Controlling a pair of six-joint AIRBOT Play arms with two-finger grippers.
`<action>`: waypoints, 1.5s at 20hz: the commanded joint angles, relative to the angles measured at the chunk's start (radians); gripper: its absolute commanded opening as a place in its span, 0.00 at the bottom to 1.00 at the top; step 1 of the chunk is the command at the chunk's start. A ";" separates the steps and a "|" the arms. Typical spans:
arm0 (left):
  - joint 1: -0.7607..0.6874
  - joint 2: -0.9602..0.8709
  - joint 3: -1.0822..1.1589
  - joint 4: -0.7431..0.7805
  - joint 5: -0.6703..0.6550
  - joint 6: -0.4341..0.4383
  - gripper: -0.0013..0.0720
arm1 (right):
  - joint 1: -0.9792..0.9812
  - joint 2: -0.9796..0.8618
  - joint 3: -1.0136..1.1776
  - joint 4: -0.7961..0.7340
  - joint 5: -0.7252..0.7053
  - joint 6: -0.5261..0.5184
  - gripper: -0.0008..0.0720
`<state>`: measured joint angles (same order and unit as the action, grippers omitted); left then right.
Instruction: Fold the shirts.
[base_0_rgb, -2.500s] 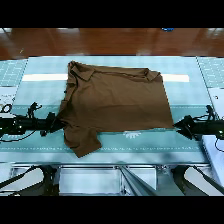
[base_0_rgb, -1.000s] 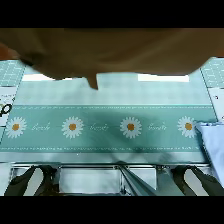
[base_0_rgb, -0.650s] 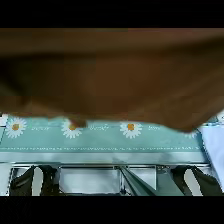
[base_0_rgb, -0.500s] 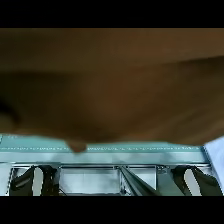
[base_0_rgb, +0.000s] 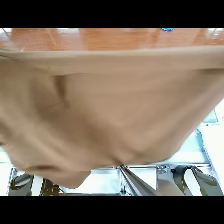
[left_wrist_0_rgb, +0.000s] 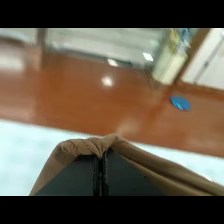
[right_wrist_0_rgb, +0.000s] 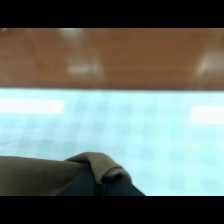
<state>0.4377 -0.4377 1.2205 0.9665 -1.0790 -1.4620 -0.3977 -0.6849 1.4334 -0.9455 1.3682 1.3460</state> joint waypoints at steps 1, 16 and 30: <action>-0.006 -0.156 -0.230 -0.216 0.108 0.124 0.04 | 0.044 -0.150 -0.180 0.074 -0.107 -0.059 0.05; -0.224 -1.334 0.336 -0.222 0.220 0.037 0.04 | 0.251 -1.178 0.351 0.075 -0.384 0.026 0.05; -0.188 -1.334 0.320 0.121 -0.347 0.086 0.04 | 0.251 -1.206 0.347 -0.176 0.038 0.070 0.05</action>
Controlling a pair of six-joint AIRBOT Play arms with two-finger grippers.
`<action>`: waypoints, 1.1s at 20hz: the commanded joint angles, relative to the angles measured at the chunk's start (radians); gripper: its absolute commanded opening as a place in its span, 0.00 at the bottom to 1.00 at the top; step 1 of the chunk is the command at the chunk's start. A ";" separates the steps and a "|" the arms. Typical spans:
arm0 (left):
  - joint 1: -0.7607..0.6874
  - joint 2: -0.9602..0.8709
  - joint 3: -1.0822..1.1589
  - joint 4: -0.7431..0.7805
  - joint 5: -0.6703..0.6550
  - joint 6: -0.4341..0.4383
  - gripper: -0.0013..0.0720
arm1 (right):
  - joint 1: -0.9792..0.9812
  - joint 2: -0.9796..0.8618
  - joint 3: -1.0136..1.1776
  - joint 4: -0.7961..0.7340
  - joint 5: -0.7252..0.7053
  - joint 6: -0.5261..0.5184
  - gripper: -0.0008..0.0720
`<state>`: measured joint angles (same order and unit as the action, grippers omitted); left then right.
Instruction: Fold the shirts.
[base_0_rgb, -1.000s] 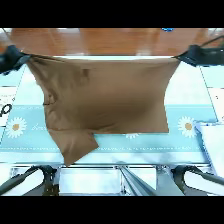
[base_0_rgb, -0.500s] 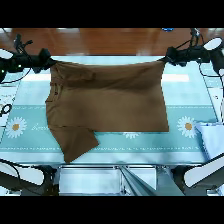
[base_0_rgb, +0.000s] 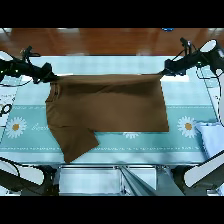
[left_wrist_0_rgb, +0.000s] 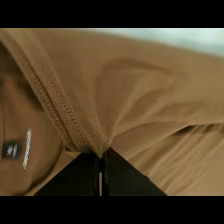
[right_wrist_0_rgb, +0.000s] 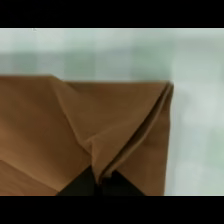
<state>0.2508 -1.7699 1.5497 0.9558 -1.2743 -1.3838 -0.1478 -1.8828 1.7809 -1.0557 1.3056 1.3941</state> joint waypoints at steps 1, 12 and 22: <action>0.000 -0.002 -0.019 0.163 -0.172 0.007 0.04 | 0.001 -0.011 0.000 -0.086 0.116 0.036 0.05; -0.006 -0.002 -0.082 0.190 -0.166 0.011 0.04 | 0.002 -0.053 -0.004 -0.114 0.197 0.043 0.05; 0.044 0.102 -0.145 0.242 -0.238 -0.042 0.71 | -0.046 0.045 -0.061 -0.208 0.245 0.105 0.57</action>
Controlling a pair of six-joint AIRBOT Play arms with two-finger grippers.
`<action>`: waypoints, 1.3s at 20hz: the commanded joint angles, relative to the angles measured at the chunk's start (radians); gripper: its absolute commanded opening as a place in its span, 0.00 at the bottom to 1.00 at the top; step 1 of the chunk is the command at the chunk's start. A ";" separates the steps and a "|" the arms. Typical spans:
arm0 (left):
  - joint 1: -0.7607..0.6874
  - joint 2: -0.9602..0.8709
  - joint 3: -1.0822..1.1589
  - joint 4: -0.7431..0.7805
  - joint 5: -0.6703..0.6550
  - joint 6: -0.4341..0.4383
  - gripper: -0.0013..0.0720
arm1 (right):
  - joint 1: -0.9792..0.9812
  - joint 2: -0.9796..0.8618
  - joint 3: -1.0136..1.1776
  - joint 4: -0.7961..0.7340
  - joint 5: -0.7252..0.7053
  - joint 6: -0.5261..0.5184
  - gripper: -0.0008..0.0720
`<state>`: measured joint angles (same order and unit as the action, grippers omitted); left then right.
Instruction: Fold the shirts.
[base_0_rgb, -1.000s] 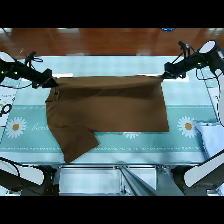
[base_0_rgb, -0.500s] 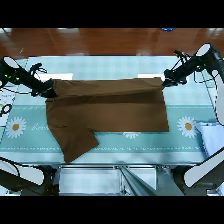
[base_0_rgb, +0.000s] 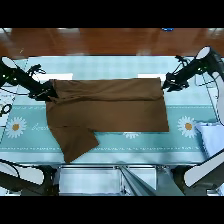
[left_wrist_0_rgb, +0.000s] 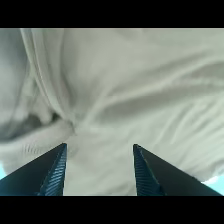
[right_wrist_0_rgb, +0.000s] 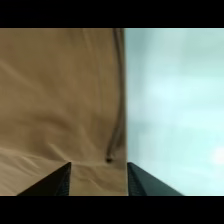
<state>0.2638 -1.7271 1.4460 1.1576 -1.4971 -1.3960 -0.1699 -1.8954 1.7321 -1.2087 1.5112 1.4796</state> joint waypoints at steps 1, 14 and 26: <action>0.060 0.113 -0.093 0.039 0.004 -0.029 0.71 | -0.041 0.111 -0.051 -0.076 0.032 0.021 0.57; 0.544 0.780 -1.119 -0.257 0.271 0.061 0.70 | -0.235 0.836 -1.183 0.397 -0.430 -0.293 0.57; 0.247 0.647 -1.119 -0.334 0.458 0.097 0.07 | -0.234 0.850 -1.185 0.492 -0.435 -0.323 0.57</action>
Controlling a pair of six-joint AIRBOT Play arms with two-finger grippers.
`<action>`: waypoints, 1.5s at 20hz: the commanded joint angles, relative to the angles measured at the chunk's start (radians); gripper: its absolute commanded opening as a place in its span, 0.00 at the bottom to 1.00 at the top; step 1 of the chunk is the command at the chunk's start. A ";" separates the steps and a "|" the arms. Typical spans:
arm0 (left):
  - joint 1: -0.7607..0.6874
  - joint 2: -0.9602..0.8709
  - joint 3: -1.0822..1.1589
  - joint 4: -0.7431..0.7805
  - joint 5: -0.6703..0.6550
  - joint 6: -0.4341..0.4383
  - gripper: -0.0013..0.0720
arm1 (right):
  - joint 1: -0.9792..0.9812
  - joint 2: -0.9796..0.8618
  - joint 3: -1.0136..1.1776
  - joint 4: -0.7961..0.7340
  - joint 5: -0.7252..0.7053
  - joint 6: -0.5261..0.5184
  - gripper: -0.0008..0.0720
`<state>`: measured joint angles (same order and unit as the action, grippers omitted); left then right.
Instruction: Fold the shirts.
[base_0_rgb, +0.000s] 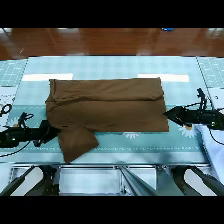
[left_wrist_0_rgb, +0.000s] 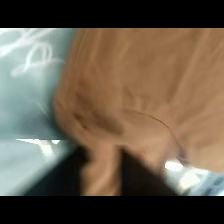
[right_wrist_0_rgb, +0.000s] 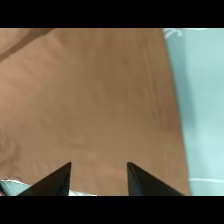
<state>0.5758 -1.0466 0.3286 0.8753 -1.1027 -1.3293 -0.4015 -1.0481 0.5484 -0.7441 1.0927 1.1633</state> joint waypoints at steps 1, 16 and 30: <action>-0.080 -0.034 0.001 -0.071 0.056 0.053 0.04 | -0.023 0.003 -0.001 0.023 -0.026 -0.006 0.57; -0.071 -0.028 0.058 -0.072 -0.060 0.114 0.04 | -0.010 -0.187 0.000 -0.188 0.040 0.141 0.57; -0.073 -0.051 0.324 -0.089 -0.076 0.106 0.04 | 0.110 -0.264 0.310 -0.095 0.048 0.055 0.05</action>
<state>0.5037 -1.0836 0.5667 0.7998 -1.1782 -1.2190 -0.2947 -1.3102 0.7879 -0.8471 1.1450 1.2194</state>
